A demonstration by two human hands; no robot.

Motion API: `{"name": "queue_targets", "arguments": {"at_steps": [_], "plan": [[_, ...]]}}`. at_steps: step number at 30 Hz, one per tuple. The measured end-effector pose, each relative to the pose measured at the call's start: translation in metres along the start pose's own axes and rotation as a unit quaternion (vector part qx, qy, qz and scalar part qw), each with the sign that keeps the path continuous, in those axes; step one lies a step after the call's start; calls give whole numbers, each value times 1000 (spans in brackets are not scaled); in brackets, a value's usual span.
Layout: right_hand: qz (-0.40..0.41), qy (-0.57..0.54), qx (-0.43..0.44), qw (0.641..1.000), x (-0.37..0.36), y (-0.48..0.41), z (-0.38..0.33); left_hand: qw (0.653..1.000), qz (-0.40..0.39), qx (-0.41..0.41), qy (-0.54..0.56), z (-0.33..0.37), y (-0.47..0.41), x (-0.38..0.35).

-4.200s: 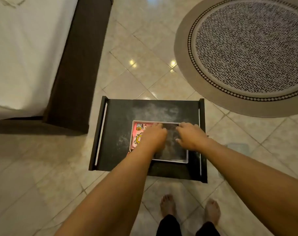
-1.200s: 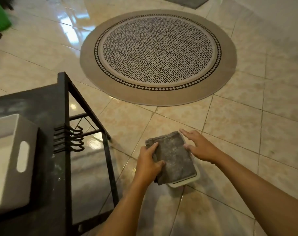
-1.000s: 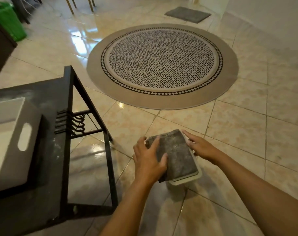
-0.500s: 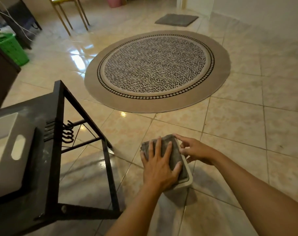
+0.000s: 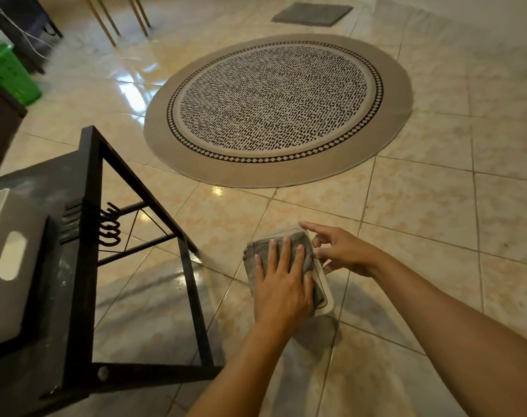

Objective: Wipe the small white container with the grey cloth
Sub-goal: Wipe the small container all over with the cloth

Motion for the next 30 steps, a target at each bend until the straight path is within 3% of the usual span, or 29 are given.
{"name": "queue_targets", "arguments": {"at_steps": [8, 14, 19, 25, 30], "plan": [[-16, -36, -5, 999, -1, -1, 2, 998, 15, 63, 19, -13, -9, 1], [-24, -35, -5, 999, -2, -2, 0, 1000, -3, 23, -5, 14, -4, -3], [-7, -50, -5, 999, 0, -4, 3, 997, 1, 76, 24, -14, -18, 10], [-10, -37, 6, 999, -3, -7, -2, 999, -23, 26, 4, 17, 0, -4], [1, -44, 8, 999, -3, -11, -1, 996, -8, 89, 18, -15, -28, 8]]}}
Point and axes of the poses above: each hand's wrist, its own y-axis away from the middle knuckle, its own x-axis out of the back of the hand, z = x × y, the point moved 7 cm from there along -y, towards the middle knuckle, and after that the axes turned 4 degrees about -z, right-handed, at the moved point
